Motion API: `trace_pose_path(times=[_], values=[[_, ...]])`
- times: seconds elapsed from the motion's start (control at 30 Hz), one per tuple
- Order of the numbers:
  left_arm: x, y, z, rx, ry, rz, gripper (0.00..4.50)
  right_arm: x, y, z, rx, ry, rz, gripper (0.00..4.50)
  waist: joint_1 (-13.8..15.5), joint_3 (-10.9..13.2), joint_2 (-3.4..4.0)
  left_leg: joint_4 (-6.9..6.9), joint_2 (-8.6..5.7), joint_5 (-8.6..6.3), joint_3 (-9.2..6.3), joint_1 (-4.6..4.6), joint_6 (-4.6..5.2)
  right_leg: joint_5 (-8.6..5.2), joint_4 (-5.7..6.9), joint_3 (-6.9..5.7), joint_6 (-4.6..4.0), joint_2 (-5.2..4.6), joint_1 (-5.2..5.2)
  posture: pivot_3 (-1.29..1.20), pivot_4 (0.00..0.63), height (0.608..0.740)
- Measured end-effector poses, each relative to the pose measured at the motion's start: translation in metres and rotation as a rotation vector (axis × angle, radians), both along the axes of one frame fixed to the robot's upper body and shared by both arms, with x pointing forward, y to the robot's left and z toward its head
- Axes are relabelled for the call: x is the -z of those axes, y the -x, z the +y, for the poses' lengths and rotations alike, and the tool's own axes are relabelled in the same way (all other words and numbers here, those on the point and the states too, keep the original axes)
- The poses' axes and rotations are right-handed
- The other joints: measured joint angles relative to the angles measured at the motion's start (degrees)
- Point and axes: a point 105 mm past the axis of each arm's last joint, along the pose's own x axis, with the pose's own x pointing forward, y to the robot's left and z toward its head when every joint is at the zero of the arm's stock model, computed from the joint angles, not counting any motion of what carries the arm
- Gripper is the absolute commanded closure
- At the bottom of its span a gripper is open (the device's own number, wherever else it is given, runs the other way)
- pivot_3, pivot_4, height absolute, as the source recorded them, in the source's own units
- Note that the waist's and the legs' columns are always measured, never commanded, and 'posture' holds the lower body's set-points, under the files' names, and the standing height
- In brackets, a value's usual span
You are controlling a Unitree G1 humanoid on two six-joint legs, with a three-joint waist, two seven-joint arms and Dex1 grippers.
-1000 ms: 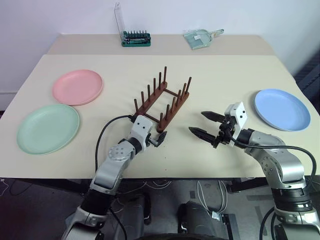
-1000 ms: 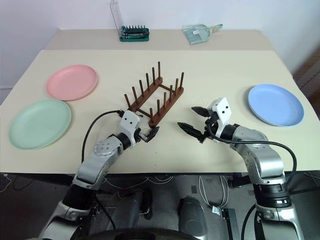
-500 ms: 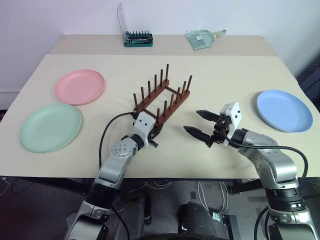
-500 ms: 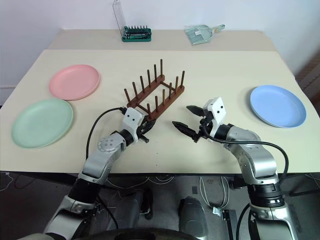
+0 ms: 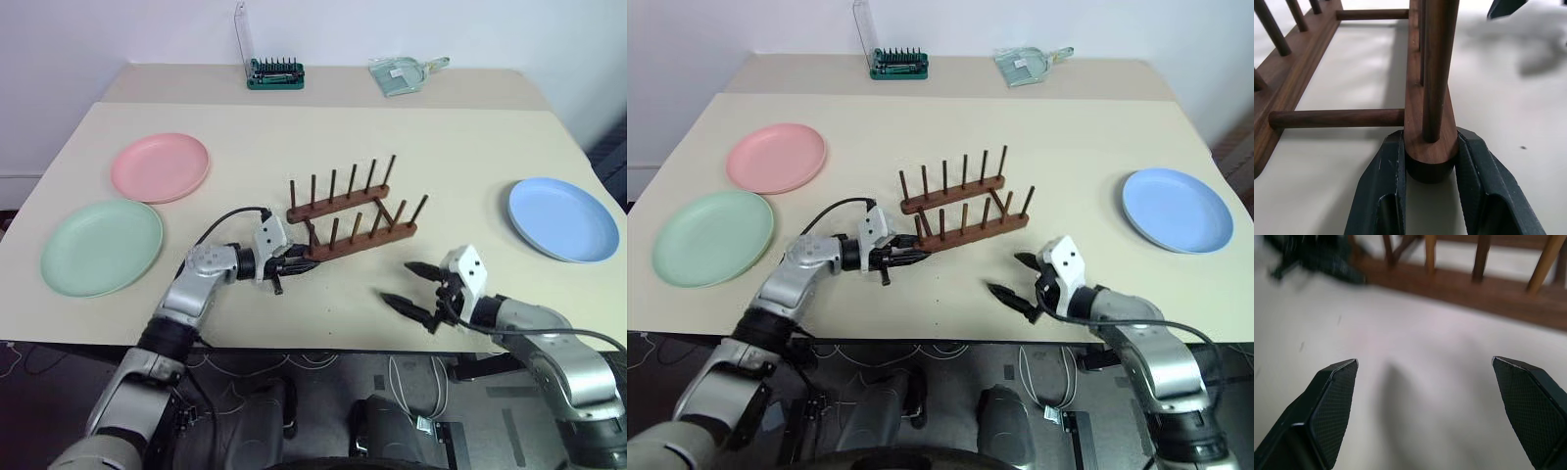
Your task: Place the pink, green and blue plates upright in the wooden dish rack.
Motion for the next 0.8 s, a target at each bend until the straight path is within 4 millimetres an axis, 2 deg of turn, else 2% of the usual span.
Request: trace_pose_path(times=[0.1, 0.23, 0.27, 0.33, 0.43, 0.57, 0.6, 0.7, 0.8], values=[[0.000, 0.003, -0.009, 0.097, 0.001, 0.013, 3.73, -0.002, 0.002, -0.002, 0.026, 0.006, -0.010, 0.00, -0.3, 0.0, 0.00, 0.01, 0.02, 0.00, 0.00, 0.01, 0.00, 0.00, 0.05, 0.02, 0.00, 0.01, -0.03, 0.00, 0.150, 0.737], [0.002, -0.010, -0.018, 0.114, -0.020, -0.001, 3.73, -0.004, 0.007, -0.004, 0.063, 0.015, -0.029, 0.00, -0.1, 0.0, -0.06, 0.06, 0.03, 0.00, -0.01, -0.02, 0.02, 0.00, 0.05, 0.01, 0.01, 0.04, -0.02, 0.00, 0.150, 0.737], [0.002, -0.014, -0.017, 0.110, -0.021, 0.002, 2.71, -0.004, 0.008, -0.004, 0.072, 0.016, -0.027, 0.00, -0.1, 0.0, -0.07, 0.07, 0.03, -0.01, -0.01, -0.02, 0.03, 0.01, 0.05, 0.02, 0.01, 0.04, -0.02, 0.00, 0.150, 0.737], [0.004, -0.016, -0.015, 0.103, -0.022, 0.012, 1.92, -0.004, 0.009, -0.004, 0.079, 0.018, -0.029, 0.00, -0.1, 0.0, -0.06, 0.06, 0.04, -0.01, -0.02, -0.01, 0.04, 0.00, 0.06, 0.01, 0.01, 0.04, -0.03, 0.00, 0.150, 0.737], [0.006, -0.017, -0.013, 0.100, -0.027, 0.003, 0.40, -0.004, 0.010, -0.006, 0.088, 0.021, -0.028, 0.00, -0.1, 0.0, -0.07, 0.09, 0.04, -0.01, -0.02, -0.01, 0.04, 0.01, 0.06, 0.02, 0.01, 0.04, -0.01, 0.00, 0.150, 0.737], [0.007, -0.017, 0.001, 0.054, -0.036, -0.025, 0.40, -0.005, 0.009, -0.009, 0.096, 0.039, -0.035, 0.00, -0.5, 0.0, -0.06, 0.09, 0.06, -0.05, -0.03, 0.01, 0.10, 0.01, 0.09, 0.03, 0.01, 0.04, -0.02, 0.00, 0.150, 0.737], [0.007, -0.016, 0.006, 0.040, -0.034, -0.026, 0.35, -0.006, 0.007, -0.011, 0.102, 0.044, -0.042, 0.26, -0.6, 0.0, -0.06, 0.09, 0.09, -0.01, -0.04, 0.01, 0.05, 0.01, 0.09, 0.03, 0.01, 0.07, -0.02, 0.00, 0.150, 0.737], [0.008, -0.008, 0.019, 0.002, -0.010, 0.000, 1.22, -0.010, 0.000, -0.014, 0.119, 0.054, -0.061, 1.32, -1.1, 0.0, -0.05, 0.10, 0.09, -0.01, -0.05, 0.02, 0.04, 0.01, 0.11, 0.03, 0.01, 0.07, 0.01, 0.00, 0.150, 0.737], [0.010, 0.007, 0.031, -0.011, 0.016, 0.043, 2.68, -0.003, -0.004, -0.025, 0.148, 0.102, -0.041, 2.81, -1.4, 0.0, -0.04, 0.10, 0.09, -0.01, -0.05, 0.03, 0.04, 0.01, 0.11, 0.04, 0.00, 0.06, 0.03, 0.00, 0.150, 0.737]])
